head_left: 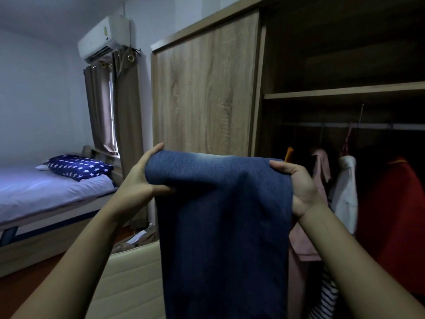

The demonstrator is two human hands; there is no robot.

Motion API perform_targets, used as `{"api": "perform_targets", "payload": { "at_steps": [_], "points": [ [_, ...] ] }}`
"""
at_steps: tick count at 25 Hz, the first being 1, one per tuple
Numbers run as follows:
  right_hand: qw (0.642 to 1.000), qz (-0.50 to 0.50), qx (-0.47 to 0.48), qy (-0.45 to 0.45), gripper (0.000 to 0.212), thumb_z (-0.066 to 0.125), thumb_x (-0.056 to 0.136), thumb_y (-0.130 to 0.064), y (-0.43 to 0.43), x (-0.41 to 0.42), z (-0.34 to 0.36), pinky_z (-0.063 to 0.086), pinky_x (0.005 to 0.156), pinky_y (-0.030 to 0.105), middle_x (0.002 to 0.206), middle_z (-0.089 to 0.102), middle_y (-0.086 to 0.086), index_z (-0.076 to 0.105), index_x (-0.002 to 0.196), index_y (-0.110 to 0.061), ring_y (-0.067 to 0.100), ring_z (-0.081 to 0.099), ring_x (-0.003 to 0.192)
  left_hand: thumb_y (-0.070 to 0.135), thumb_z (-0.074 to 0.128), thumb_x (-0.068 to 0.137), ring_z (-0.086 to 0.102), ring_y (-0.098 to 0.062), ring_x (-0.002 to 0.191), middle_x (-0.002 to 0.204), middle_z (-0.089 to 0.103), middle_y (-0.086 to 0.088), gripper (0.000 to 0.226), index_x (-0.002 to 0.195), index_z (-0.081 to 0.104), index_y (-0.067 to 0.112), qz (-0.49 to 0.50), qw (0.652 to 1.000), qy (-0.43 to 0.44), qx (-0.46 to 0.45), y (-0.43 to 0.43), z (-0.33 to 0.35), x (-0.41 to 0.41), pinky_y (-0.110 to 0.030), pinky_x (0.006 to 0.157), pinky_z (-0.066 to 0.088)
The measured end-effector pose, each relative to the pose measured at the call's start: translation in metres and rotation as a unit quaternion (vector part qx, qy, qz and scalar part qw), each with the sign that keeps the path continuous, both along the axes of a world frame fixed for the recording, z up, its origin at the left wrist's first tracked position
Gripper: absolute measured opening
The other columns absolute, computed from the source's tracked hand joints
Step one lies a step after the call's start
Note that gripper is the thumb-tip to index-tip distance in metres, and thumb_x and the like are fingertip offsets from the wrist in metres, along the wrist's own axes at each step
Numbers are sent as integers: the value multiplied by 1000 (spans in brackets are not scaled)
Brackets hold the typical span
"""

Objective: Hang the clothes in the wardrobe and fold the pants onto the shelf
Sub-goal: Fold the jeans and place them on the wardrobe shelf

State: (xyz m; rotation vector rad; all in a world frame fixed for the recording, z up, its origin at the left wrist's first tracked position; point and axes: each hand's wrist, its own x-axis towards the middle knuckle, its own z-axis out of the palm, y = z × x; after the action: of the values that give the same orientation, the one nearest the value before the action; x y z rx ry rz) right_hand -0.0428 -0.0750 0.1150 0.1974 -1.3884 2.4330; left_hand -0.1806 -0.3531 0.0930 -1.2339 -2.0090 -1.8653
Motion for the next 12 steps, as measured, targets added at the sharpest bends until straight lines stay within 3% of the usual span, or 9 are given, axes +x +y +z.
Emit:
{"api": "perform_targets", "payload": {
  "at_steps": [2, 4, 6, 7, 9, 12],
  "points": [
    [1000, -1, -8, 3, 17, 52, 76, -15, 1, 3, 3, 57, 61, 28, 82, 68, 8, 65, 84, -7, 20, 68, 74, 0, 81, 54, 61, -11, 111, 128, 59, -2, 89, 132, 50, 28, 2, 999, 0, 43, 3, 2, 0, -16, 81, 52],
    [1000, 13, -16, 4, 21, 53, 72, -17, 0, 6, 7, 56, 59, 26, 76, 67, 6, 71, 69, -8, 19, 67, 69, 25, 85, 52, 65, -10, 101, 110, 69, 0, 64, 112, 64, 35, 31, 996, 11, 77, 4, 0, 1, -20, 80, 52],
    [1000, 13, -16, 14, 27, 52, 71, -19, 1, 12, 10, 54, 56, 23, 68, 67, 4, 72, 57, -10, 17, 67, 61, 44, 78, 56, 61, -16, 96, 105, 63, -9, 42, 96, 65, 43, 86, 993, 27, 83, 13, -2, 5, -32, 83, 51],
    [1000, 19, 5, 17, 26, 53, 73, -19, 3, 15, 10, 54, 56, 22, 67, 67, 4, 72, 59, -10, 16, 67, 61, 46, 73, 60, 58, -16, 96, 104, 58, -11, 40, 98, 62, 40, 97, 991, 24, 92, 19, -4, 6, -35, 84, 50],
    [991, 1, 137, 0, 19, 56, 83, -19, 10, 17, 4, 52, 58, 24, 75, 69, 5, 71, 83, -7, 16, 67, 68, 43, 66, 68, 58, -5, 89, 99, 59, -2, 36, 100, 57, 29, 99, 987, 3, 129, 29, -6, 9, -30, 81, 48],
    [910, -173, 376, -22, 42, 47, 93, -38, 21, 4, -14, 45, 56, 25, 75, 64, 13, 64, 97, 0, 20, 61, 65, 38, 63, 75, 57, 9, 77, 89, 61, 12, 18, 90, 54, 34, 167, 978, 25, 119, 36, 6, 14, -22, 74, 45]
  ]
}}
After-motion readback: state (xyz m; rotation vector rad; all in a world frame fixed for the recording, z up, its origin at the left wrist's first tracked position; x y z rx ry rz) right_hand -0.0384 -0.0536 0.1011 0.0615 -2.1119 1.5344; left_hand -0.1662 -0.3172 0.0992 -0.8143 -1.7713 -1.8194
